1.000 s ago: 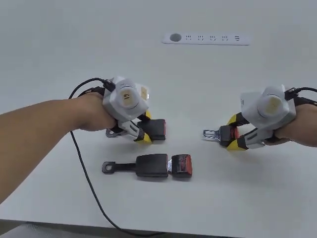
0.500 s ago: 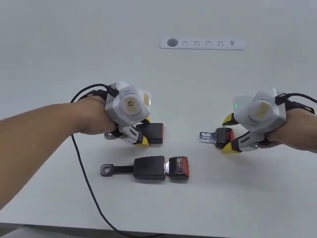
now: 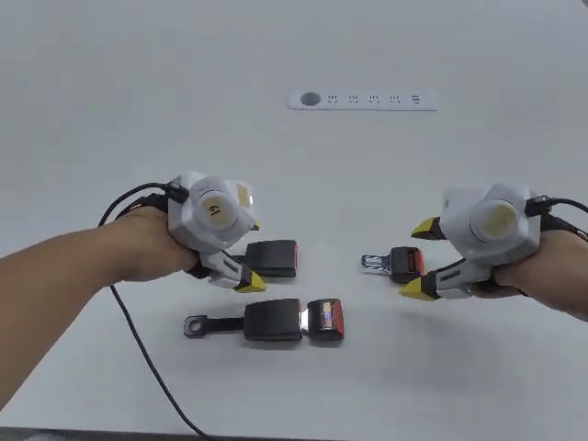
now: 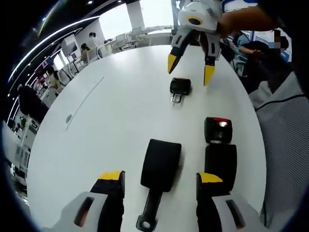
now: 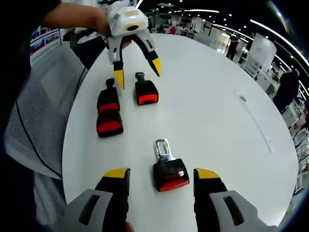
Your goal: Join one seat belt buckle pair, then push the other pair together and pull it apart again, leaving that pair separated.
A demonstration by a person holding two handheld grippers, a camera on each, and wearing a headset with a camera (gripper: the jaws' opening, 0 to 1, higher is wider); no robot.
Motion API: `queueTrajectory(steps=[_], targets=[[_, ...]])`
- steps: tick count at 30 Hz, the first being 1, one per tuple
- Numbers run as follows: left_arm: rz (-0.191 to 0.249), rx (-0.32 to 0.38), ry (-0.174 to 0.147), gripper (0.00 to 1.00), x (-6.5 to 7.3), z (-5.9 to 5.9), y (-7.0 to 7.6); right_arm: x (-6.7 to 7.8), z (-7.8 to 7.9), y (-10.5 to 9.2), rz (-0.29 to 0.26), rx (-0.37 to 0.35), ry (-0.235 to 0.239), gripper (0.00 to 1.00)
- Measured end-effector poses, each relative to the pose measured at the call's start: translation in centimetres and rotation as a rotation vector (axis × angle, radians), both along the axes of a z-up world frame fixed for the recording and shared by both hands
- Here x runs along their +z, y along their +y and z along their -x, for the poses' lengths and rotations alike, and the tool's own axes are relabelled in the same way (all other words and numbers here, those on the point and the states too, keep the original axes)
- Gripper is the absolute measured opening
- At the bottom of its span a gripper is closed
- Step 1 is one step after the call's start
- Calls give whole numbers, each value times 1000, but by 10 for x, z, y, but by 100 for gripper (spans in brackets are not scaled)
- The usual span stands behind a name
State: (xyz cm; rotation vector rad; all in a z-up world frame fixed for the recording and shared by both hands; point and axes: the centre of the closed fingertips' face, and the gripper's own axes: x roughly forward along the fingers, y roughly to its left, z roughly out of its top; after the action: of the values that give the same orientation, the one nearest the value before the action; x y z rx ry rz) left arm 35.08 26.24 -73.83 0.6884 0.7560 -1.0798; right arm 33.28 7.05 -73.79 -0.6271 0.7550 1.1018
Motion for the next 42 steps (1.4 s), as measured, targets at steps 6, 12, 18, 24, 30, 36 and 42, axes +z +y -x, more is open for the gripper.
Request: queueTrajectory(steps=[6, 12, 18, 24, 30, 36, 42], targets=[[70, 79, 23, 70, 6, 31, 16, 0, 20, 5, -46, -96, -8, 65], [106, 184, 29, 79, 6, 52, 48, 13, 34, 5, -122, -214, -7, 77], [153, 300, 27, 87, 14, 68, 75, 15, 49, -1, -143, -275, -1, 88], [178, 382, 30, 100, 16, 80, 93, 29, 59, -2, -217, -359, 7, 98], [184, 421, 25, 100, 18, 96, 104, 30, 68, -3, -248, -386, 20, 99], [187, 436, 33, 100, 20, 109, 104, 31, 74, -2, -250, -388, 12, 99], [191, 450, 24, 100, 22, 112, 106, 32, 74, -6, -244, -395, 4, 99]])
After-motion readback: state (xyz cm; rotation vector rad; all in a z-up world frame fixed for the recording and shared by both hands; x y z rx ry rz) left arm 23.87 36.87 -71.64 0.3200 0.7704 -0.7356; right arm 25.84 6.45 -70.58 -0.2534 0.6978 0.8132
